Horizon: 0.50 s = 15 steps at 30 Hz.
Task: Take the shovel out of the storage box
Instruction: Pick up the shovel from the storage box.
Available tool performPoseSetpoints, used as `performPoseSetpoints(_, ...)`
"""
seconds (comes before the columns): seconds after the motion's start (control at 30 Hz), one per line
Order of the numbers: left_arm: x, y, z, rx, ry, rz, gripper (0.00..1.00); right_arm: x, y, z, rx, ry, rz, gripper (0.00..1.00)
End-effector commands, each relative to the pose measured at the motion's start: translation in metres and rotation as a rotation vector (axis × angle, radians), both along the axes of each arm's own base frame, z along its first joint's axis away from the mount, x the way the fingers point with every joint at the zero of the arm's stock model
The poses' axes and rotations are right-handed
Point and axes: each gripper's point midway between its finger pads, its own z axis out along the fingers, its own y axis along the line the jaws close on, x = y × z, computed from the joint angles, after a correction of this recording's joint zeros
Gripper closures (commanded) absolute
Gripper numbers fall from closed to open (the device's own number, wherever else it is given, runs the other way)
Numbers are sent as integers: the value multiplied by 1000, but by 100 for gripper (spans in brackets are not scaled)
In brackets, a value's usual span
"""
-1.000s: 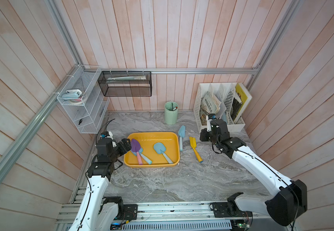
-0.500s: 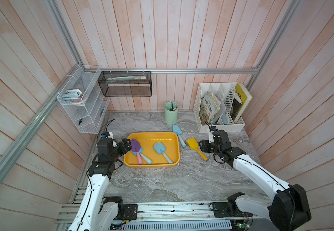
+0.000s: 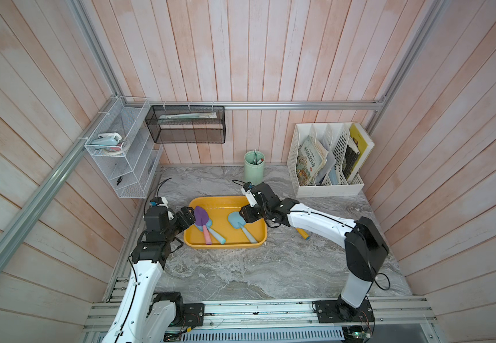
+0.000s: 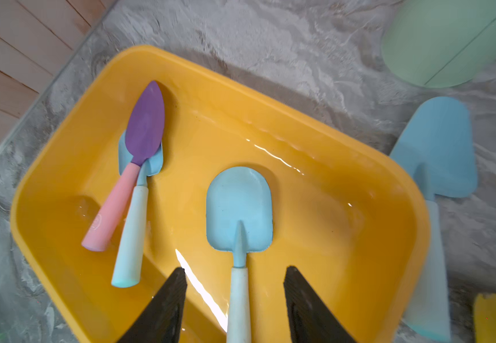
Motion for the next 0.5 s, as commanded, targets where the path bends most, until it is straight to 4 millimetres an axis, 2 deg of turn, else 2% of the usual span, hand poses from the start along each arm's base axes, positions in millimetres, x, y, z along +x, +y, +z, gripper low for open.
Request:
performPoseSetpoints(0.0, -3, 2, 0, 19, -4, 8, 7, -13, -1, -34, -127, 72, 63, 45)
performPoseSetpoints(0.23, -4, 4, -9, 25, 19, 15, 7, -30, 4, -75, -250, 100, 106, 46)
performPoseSetpoints(0.47, -4, 5, -14, 28, 29, 18, 7, -46, -3, -97, -291, 156, 124, 47)
